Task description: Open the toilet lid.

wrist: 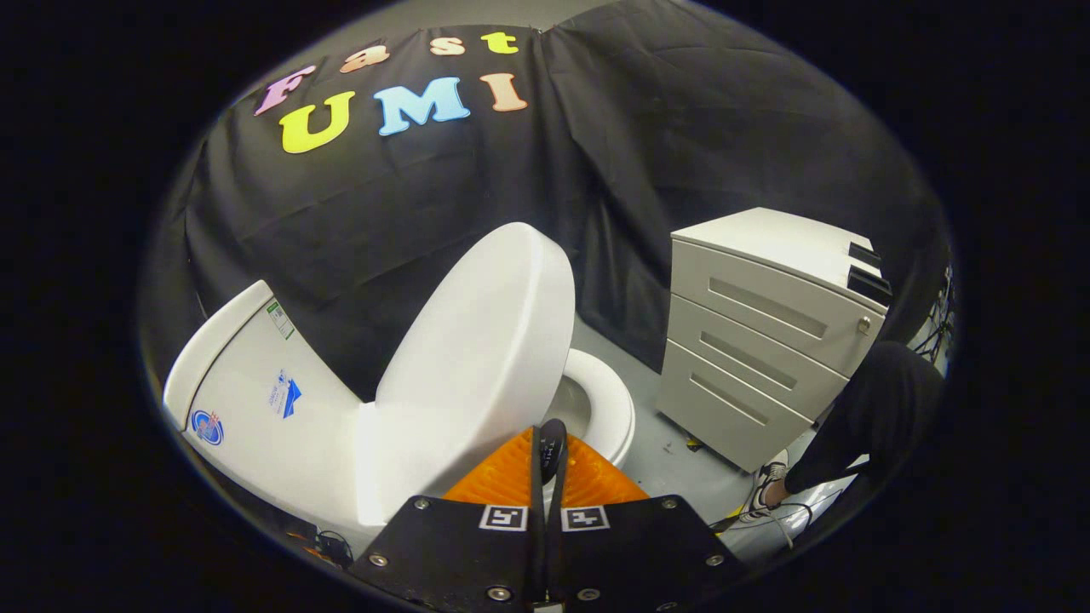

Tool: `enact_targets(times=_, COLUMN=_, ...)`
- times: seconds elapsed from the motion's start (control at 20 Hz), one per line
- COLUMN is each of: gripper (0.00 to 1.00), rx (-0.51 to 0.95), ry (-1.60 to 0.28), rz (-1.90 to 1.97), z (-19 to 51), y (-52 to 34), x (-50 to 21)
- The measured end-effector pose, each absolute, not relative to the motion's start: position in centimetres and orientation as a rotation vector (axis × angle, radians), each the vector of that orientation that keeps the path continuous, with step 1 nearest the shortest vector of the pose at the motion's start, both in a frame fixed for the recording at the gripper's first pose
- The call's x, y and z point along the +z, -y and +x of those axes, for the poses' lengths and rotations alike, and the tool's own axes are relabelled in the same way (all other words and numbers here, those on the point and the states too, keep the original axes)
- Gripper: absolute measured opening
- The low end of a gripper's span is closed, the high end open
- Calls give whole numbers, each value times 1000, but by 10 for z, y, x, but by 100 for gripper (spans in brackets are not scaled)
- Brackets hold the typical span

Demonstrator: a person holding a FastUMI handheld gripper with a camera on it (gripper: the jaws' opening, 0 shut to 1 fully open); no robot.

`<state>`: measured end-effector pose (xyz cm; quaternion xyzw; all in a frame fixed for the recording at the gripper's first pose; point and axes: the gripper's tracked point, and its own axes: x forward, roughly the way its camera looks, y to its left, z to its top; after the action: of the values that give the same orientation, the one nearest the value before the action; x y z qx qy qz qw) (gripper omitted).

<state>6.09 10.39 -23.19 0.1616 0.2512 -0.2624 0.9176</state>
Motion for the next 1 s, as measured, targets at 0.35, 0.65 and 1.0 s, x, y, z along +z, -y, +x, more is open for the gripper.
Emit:
enact_targets(times=0.35, gripper=0, rx=-543, ry=-498, rz=233, z=65, y=-123, x=-206)
enact_targets(times=0.65, gripper=1, rx=-522, ry=-488, rz=119, z=69, y=-144, x=-184)
enact_targets(times=1.0, gripper=1, rx=-495, ry=-455, rz=59, z=71, y=-165, x=-166)
